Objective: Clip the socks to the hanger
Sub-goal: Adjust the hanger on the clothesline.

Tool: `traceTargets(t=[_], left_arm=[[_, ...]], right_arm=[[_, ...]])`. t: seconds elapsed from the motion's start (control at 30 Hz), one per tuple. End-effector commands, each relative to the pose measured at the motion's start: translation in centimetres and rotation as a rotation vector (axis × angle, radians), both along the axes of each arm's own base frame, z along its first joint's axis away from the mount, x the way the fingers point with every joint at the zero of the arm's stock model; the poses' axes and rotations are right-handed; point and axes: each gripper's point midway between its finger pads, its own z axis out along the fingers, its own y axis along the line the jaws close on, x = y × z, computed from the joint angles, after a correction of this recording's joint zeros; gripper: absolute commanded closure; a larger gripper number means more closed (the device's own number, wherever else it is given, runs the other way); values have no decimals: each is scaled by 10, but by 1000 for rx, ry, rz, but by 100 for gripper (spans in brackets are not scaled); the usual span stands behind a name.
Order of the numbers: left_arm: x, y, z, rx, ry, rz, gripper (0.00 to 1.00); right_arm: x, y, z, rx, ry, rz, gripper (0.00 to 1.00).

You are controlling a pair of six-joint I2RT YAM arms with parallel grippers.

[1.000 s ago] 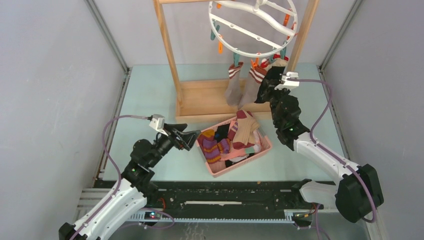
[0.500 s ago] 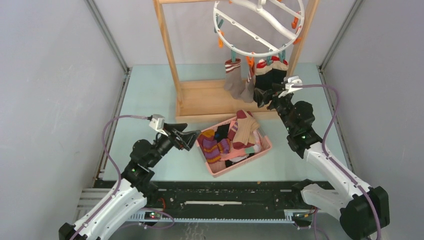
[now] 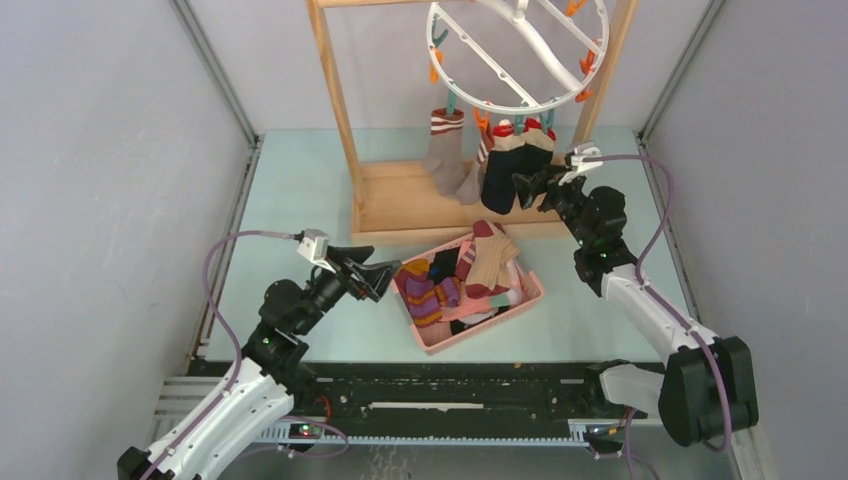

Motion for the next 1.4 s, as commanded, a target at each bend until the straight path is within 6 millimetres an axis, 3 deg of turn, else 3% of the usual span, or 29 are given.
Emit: traceTargets(t=[0.0,0.27,0.53,0.67,0.97,1.17,1.37], left_arm=[[-3,0,41,-35,-100,-15,7],[-4,1,37,-32,-94,-8,7],[-4,1,36,-31,-93,-12,7],[-4,0,37,-31,-94,-16,7],[-2,-5,46,-22,-121,-36,7],[-3,-7,47,-27,-122,-52,7],[-4,-4,47,-27,-125,-35,7]], right_arm=[[11,10,34,28,-92,41,21],[21,7,29,16,-94,19,23],[24,-30,32,27,-73,-88,26],[19,-44,36,39,-65,-105,27],[-1,-47,42,-19,-107,-83,21],[25,-40,35,-96,-111,-22,20],[50,-56,43,-123,-142,-60,26]])
